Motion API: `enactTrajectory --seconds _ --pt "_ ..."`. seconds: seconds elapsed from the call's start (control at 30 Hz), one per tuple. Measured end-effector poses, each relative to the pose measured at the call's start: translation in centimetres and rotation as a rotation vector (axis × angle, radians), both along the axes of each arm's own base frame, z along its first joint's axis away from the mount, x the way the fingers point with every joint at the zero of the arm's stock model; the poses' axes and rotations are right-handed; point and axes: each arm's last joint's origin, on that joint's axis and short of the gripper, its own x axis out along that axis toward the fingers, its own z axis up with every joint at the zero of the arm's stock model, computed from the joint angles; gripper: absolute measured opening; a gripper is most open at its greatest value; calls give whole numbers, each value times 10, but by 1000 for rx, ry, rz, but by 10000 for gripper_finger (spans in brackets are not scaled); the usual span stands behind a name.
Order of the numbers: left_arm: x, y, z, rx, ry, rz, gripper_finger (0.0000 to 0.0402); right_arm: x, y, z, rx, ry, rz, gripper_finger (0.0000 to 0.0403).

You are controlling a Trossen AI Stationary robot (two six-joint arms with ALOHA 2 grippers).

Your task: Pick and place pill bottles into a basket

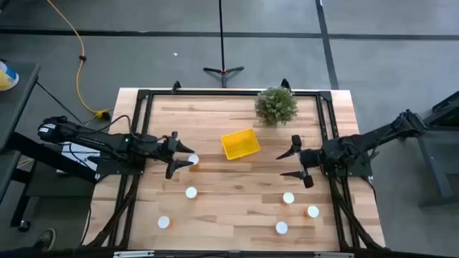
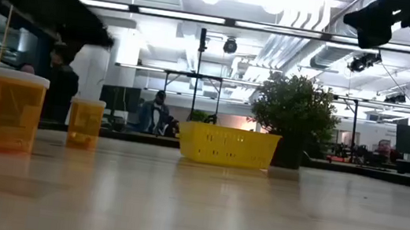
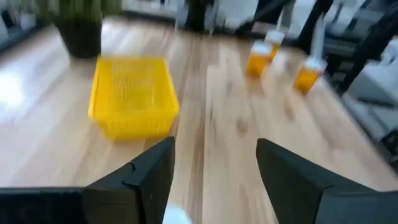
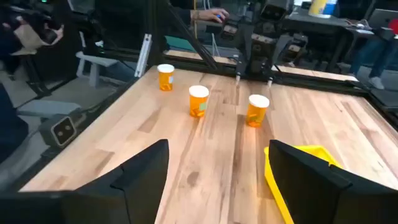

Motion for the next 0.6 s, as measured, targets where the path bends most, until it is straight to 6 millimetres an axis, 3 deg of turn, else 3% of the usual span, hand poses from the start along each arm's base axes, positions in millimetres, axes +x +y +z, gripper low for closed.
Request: enactTrajectory --seconds 0.27,0.6 --pt "9 -1 -14 15 92 0 260 5 1 -5 57 43 -26 268" --pt "9 -3 -16 1 118 -39 260 7 1 -7 65 58 -64 268"
